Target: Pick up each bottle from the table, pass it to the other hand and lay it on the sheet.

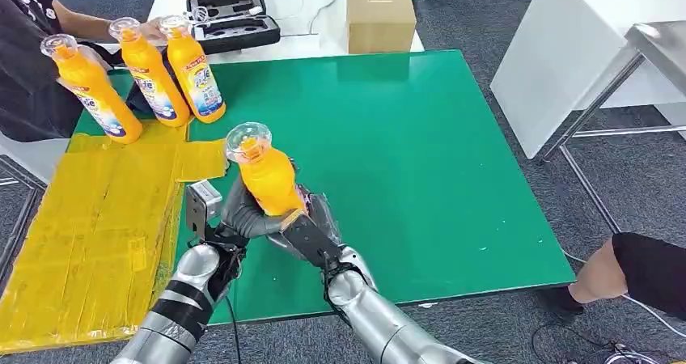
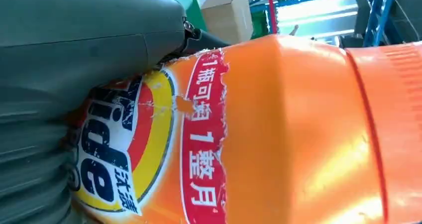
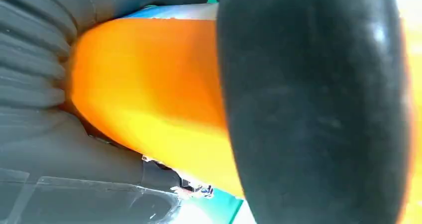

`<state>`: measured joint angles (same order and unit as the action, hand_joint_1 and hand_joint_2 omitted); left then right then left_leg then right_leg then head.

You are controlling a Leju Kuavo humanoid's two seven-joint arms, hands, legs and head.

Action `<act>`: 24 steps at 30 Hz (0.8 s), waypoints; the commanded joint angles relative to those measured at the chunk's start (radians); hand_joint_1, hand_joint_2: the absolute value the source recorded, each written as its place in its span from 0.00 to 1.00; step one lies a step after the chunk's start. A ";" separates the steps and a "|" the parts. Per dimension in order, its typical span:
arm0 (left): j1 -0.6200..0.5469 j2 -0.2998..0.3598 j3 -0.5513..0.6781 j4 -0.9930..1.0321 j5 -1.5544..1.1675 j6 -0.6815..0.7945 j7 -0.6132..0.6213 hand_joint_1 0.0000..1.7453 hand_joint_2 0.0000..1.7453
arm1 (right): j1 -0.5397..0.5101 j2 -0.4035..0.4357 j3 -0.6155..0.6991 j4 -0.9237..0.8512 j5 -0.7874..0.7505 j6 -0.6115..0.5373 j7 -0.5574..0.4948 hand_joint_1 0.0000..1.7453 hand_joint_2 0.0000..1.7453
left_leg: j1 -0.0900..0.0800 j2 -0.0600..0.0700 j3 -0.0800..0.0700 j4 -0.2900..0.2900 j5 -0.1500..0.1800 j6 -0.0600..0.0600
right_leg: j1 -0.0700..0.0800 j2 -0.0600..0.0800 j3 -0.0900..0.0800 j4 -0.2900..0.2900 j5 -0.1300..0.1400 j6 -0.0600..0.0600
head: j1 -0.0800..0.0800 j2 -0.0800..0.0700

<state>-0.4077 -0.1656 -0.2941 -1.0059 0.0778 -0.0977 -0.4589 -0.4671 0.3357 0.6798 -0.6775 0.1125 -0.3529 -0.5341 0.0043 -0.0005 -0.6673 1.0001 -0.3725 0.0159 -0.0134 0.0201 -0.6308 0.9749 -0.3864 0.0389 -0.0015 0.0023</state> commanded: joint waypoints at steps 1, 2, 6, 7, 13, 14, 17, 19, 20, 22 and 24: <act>-0.064 -0.030 0.016 0.059 0.024 0.013 0.014 1.00 1.00 | 0.022 0.013 0.046 0.065 0.077 0.011 -0.038 1.00 1.00 | 0.001 -0.003 0.006 0.000 -0.002 -0.001 | 0.001 -0.004 0.007 0.000 -0.003 -0.002 | 0.000 0.000; -0.056 -0.032 0.029 0.048 0.038 0.021 0.015 1.00 1.00 | 0.034 0.013 0.012 0.059 0.101 0.015 -0.047 0.99 1.00 | 0.001 -0.003 0.004 0.000 -0.001 -0.001 | 0.001 -0.004 0.005 0.000 -0.002 -0.001 | 0.000 0.000; -0.002 -0.015 0.088 -0.009 0.076 0.070 0.011 1.00 1.00 | 0.123 -0.026 -0.095 -0.035 0.130 0.021 -0.092 0.00 1.00 | 0.001 -0.003 0.005 -0.001 -0.002 -0.001 | 0.001 -0.004 0.006 -0.001 -0.002 -0.001 | 0.000 0.000; 0.015 -0.003 0.103 -0.027 0.080 0.076 0.011 1.00 1.00 | 0.154 -0.042 -0.117 -0.081 0.133 0.021 -0.103 0.00 1.00 | 0.001 -0.003 0.008 0.000 -0.003 -0.001 | 0.001 -0.005 0.009 -0.001 -0.004 -0.002 | 0.000 0.000; 0.024 0.001 0.123 -0.038 0.081 0.075 0.011 1.00 1.00 | 0.189 -0.058 -0.140 -0.147 0.159 0.035 -0.092 0.00 1.00 | 0.000 -0.003 0.005 0.000 -0.003 -0.001 | 0.001 -0.004 0.006 0.000 -0.004 -0.002 | 0.000 0.000; 0.024 0.001 0.123 -0.038 0.081 0.075 0.011 1.00 1.00 | 0.189 -0.058 -0.140 -0.147 0.159 0.035 -0.092 0.00 1.00 | 0.001 -0.002 0.004 0.000 -0.002 -0.001 | 0.001 -0.003 0.005 -0.001 -0.003 -0.002 | 0.000 0.000; 0.033 0.003 0.133 -0.046 0.078 0.093 0.008 1.00 1.00 | 0.203 -0.060 -0.159 -0.170 0.170 0.035 -0.101 0.00 1.00 | 0.001 -0.002 0.003 0.000 -0.002 -0.001 | 0.001 -0.003 0.004 0.000 -0.003 -0.002 | 0.000 0.000; 0.039 0.012 0.139 -0.056 0.078 0.092 0.009 1.00 1.00 | 0.212 -0.068 -0.164 -0.190 0.172 0.037 -0.101 0.00 1.00 | 0.000 -0.002 0.005 0.000 -0.003 -0.001 | 0.001 -0.003 0.005 0.000 -0.003 -0.002 | 0.000 0.000; 0.039 0.012 0.139 -0.056 0.078 0.092 0.009 1.00 1.00 | 0.212 -0.068 -0.164 -0.190 0.172 0.037 -0.101 0.00 1.00 | 0.000 -0.002 0.003 -0.001 -0.002 -0.001 | 0.001 -0.003 0.004 -0.001 -0.003 -0.002 | 0.000 0.000; 0.039 0.012 0.139 -0.056 0.078 0.092 0.009 1.00 1.00 | 0.212 -0.068 -0.164 -0.190 0.172 0.037 -0.101 0.00 1.00 | 0.000 -0.001 0.005 0.000 -0.003 -0.001 | 0.001 -0.003 0.006 0.000 -0.003 -0.002 | 0.000 0.000; 0.039 0.012 0.139 -0.056 0.078 0.092 0.009 1.00 1.00 | 0.212 -0.068 -0.164 -0.190 0.172 0.037 -0.101 0.00 1.00 | 0.000 -0.001 0.001 -0.001 -0.001 -0.001 | 0.000 -0.002 0.002 -0.001 -0.002 -0.001 | 0.000 0.000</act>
<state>-0.3478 -0.1686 -0.1816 -1.0758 0.1568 -0.0054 -0.4536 -0.2563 0.2999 0.5406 -0.8422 0.2834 -0.3227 -0.6313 0.0043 -0.0016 -0.6687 1.0000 -0.3730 0.0156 -0.0134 0.0192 -0.6317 0.9749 -0.3872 0.0383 -0.0015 0.0023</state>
